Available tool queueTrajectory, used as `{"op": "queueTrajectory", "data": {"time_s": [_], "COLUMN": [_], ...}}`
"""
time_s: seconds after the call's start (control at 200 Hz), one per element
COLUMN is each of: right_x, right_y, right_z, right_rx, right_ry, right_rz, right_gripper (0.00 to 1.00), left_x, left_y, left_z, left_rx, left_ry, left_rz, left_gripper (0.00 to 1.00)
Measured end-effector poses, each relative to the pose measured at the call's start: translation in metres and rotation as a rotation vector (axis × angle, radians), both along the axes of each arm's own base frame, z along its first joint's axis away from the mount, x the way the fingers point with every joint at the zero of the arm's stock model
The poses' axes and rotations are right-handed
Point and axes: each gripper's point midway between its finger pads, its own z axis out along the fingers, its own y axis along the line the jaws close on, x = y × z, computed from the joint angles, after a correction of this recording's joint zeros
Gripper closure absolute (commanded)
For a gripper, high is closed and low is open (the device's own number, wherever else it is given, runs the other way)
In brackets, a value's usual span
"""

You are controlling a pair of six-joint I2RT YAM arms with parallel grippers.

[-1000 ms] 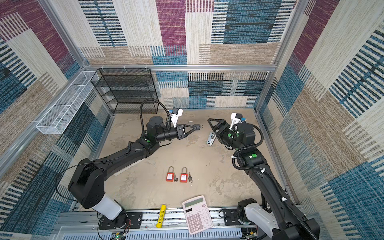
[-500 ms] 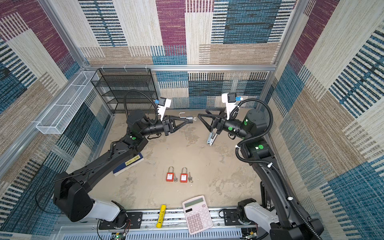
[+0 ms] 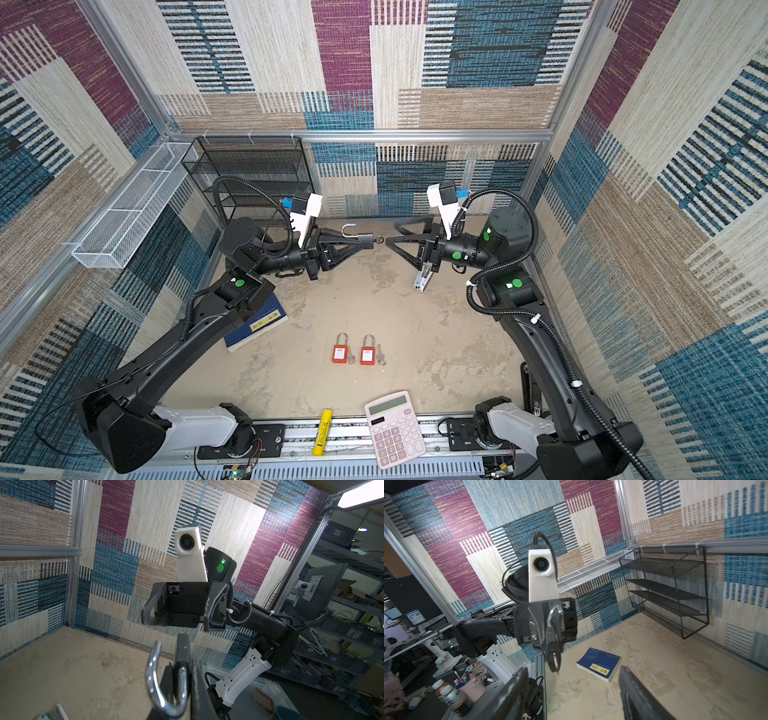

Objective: Lock with the key

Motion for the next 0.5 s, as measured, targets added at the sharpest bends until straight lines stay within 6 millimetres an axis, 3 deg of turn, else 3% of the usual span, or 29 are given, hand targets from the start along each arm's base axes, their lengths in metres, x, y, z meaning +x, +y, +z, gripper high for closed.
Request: {"op": "queueTrajectory", "data": {"time_s": [0.205, 0.501], "right_x": [-0.014, -0.012], "right_y": [0.023, 0.031], "right_z": [0.0, 0.002], "right_rx": [-0.001, -0.002], "right_ry": [0.008, 0.014], "right_rz": [0.095, 0.112], "right_gripper": [0.41, 0.55], "left_x": [0.0, -0.003], "left_y": [0.0, 0.002], "left_z": [-0.003, -0.003], "left_rx": [-0.004, -0.006], "left_ry": [0.008, 0.009], "left_rz": [-0.005, -0.006], "left_gripper": [1.0, 1.0]}}
